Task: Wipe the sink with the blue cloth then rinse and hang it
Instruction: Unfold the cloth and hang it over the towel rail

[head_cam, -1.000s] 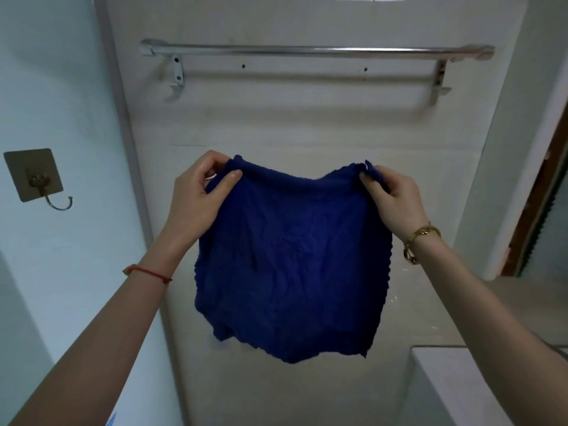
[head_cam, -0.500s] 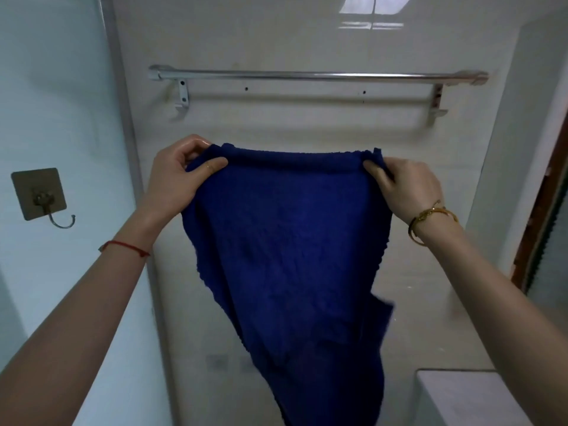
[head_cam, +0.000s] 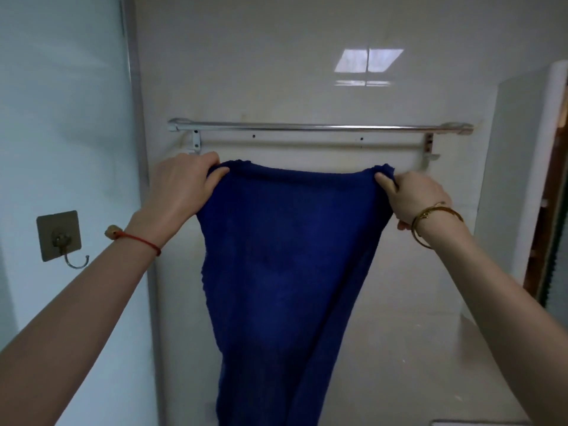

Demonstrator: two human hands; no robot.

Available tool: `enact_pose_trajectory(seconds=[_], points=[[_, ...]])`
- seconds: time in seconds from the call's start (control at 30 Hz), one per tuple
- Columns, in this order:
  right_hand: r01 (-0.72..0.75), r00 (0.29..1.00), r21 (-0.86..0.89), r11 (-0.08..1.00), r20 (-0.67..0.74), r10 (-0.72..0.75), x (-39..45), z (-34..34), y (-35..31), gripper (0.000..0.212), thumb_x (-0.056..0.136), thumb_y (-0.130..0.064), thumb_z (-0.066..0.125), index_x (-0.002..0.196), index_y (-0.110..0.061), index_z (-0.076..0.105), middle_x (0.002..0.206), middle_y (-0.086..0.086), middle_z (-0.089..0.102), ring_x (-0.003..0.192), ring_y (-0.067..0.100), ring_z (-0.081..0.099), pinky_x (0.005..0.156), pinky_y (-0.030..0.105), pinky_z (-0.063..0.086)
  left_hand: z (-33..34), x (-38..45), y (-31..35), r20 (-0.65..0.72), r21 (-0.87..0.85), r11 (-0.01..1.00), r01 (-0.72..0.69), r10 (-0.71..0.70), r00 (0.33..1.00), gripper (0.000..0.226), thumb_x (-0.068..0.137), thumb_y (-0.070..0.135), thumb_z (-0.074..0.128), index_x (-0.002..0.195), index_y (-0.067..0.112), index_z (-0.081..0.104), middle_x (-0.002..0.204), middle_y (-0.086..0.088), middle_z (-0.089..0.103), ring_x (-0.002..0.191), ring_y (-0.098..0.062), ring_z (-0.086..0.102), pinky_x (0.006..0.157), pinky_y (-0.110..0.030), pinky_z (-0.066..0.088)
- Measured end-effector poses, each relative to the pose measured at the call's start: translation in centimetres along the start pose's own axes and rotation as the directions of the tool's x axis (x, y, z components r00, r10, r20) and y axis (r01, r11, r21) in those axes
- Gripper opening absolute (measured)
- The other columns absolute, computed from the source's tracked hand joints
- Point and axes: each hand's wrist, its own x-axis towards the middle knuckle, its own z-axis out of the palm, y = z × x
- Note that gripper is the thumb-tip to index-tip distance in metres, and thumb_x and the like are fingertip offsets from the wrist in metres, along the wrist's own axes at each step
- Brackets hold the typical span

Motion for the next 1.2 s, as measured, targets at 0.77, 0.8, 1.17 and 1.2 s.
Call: enact_pose_trajectory(seconds=[0.77, 0.8, 1.17, 1.2], points=[[0.184, 0.977, 0.799, 0.572, -0.086, -0.195, 9.4, -12.4, -8.6, 0.046, 0.104, -0.04, 0.028, 0.141, -0.015, 0.039, 0.135, 0.007, 0.054, 0.124, 0.02, 0.052, 0.089, 0.042, 0.053, -7.0, 16.2, 1.6, 0.116, -0.906, 0.356, 0.228, -0.309, 0.944, 0.031, 0.099, 0.012, 0.058, 0.13, 0.01, 0.058, 0.121, -0.006, 0.065, 0.118, -0.021, 0.062, 0.095, -0.038, 0.057], [0.236, 0.968, 0.753, 0.614, -0.126, -0.216, 10.2, -12.7, -9.3, 0.045, 0.105, -0.039, 0.027, 0.142, -0.016, 0.037, 0.138, 0.006, 0.051, 0.124, 0.02, 0.05, 0.09, 0.041, 0.053, -6.9, 17.3, 1.9, 0.087, -0.897, 0.396, 0.198, -0.28, 0.956, 0.047, 0.094, 0.01, 0.066, 0.139, 0.011, 0.052, 0.13, -0.006, 0.062, 0.125, -0.021, 0.058, 0.1, -0.038, 0.053], [0.354, 0.935, 0.63, 0.692, -0.25, -0.25, 20.5, -14.1, -12.2, 0.062, 0.096, -0.02, 0.055, 0.146, -0.027, 0.017, 0.146, 0.007, 0.035, 0.123, 0.029, 0.045, 0.08, 0.044, 0.054, -2.6, 26.8, 2.8, -0.036, -0.463, 0.886, 0.032, -0.055, 0.998, 0.145, 0.063, 0.021, 0.094, 0.157, 0.022, -0.016, 0.167, -0.005, 0.004, 0.149, -0.035, 0.016, 0.122, -0.045, 0.02], [0.366, 0.929, 0.57, 0.736, -0.263, -0.259, 21.1, -13.7, -11.6, 0.071, 0.092, -0.017, 0.061, 0.147, -0.027, 0.016, 0.146, 0.008, 0.035, 0.123, 0.029, 0.045, 0.089, 0.043, 0.05, -1.8, 27.1, 2.4, -0.01, -0.467, 0.884, 0.031, -0.04, 0.999, 0.143, 0.064, 0.017, 0.093, 0.157, 0.024, -0.016, 0.168, -0.003, 0.003, 0.15, -0.034, 0.017, 0.122, -0.046, 0.022]])
